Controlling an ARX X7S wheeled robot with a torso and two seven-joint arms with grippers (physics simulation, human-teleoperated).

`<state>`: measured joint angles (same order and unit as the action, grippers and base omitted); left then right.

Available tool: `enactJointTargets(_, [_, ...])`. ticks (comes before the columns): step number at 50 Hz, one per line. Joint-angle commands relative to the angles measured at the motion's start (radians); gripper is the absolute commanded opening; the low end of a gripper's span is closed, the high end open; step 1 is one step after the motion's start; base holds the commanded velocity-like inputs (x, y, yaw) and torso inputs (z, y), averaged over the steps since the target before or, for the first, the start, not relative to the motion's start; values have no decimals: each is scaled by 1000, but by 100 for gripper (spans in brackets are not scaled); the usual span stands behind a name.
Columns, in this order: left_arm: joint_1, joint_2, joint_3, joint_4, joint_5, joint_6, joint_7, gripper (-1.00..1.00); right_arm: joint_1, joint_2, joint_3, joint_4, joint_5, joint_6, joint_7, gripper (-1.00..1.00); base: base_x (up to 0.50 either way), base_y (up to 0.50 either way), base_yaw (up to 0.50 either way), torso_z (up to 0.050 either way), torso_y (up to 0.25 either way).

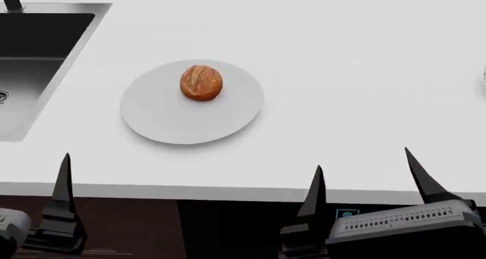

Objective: Place all breads on the cutting board.

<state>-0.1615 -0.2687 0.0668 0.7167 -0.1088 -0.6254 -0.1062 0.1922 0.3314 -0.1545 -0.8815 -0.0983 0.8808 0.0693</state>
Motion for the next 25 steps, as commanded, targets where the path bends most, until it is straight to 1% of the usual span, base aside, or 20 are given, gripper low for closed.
enactJointTargets(1, [-72,18,-22,3,-14,-89,30,100,22,-16,28,13,-20,-6,-16,100,90,-500,0,47,86])
enactJointTargets(13, [-82,14,-22,10,-21,-97,23,100,25,-20,41,1,-9,-15,-13,100,90,-500,0,47,88])
enactJointTargets(15, [-81,13,-22,14,-22,-99,22,100,34,7,-5,5,-52,-3,1,100,105,-500,0,47,89])
enactJointTargets(18, [-78,12,-18,20,-22,-100,21,100,37,22,-44,10,-74,-24,8,100,316,-432,0,47,89])
enactJointTargets(22, [-75,11,-17,20,-25,-97,20,100,42,31,-65,4,-90,-12,10,100,426,-323,0,47,86])
enactJointTargets(23, [-73,13,-19,9,-28,-89,21,100,42,42,-93,-2,-113,-5,16,100,457,-286,0,47,86])
enactJointTargets(25, [-71,13,-17,5,-28,-83,20,100,46,46,-108,-10,-124,3,18,100,457,-275,0,47,88])
